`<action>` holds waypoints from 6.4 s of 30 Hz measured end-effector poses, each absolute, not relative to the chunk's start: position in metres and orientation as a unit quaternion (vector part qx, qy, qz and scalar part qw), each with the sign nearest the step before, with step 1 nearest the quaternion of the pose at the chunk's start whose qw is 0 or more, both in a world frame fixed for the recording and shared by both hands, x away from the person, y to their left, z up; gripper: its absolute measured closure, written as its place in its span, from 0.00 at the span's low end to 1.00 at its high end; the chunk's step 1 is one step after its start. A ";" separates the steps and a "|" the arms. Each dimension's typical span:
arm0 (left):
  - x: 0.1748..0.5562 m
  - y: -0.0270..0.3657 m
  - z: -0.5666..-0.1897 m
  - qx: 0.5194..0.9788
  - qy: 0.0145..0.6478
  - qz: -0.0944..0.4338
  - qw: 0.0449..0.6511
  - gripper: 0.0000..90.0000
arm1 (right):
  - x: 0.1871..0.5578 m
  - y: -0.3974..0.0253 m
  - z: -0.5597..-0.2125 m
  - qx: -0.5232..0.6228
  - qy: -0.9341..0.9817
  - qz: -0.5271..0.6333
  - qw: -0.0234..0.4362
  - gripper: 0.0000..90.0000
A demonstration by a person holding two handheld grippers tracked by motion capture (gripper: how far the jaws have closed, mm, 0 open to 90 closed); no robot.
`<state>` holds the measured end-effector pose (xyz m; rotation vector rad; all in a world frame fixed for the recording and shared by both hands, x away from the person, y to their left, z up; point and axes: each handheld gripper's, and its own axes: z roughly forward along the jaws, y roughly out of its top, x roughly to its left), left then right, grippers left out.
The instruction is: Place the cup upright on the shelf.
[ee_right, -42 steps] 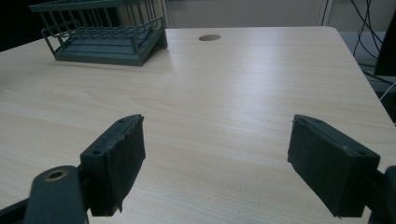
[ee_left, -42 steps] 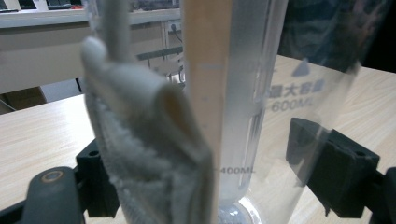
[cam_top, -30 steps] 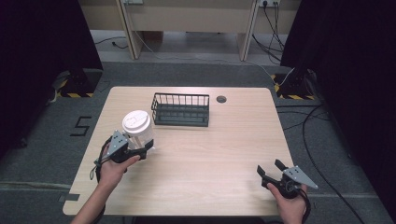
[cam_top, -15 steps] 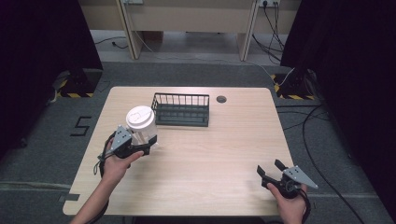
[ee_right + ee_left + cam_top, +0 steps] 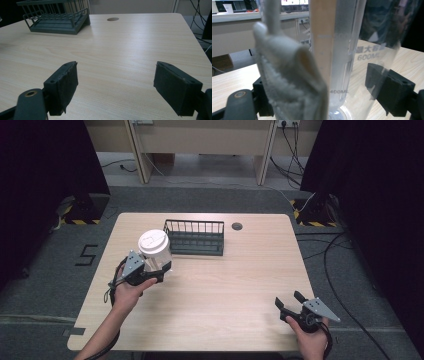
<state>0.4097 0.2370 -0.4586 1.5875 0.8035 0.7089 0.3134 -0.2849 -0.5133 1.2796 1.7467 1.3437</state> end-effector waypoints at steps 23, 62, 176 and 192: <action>0.420 0.228 -0.452 0.676 0.340 0.303 0.580 0.19 | 0.313 -0.285 -0.513 0.482 0.655 0.505 0.290 0.22; 0.444 0.217 -0.434 0.672 0.336 0.314 0.581 0.20 | 0.313 -0.285 -0.513 0.484 0.654 0.507 0.285 0.23; 0.525 0.173 -0.411 0.675 0.353 0.324 0.561 0.19 | 0.313 -0.286 -0.514 0.488 0.652 0.511 0.274 0.23; 0.540 0.165 -0.411 0.677 0.360 0.329 0.551 0.19 | 0.313 -0.287 -0.514 0.489 0.650 0.514 0.272 0.23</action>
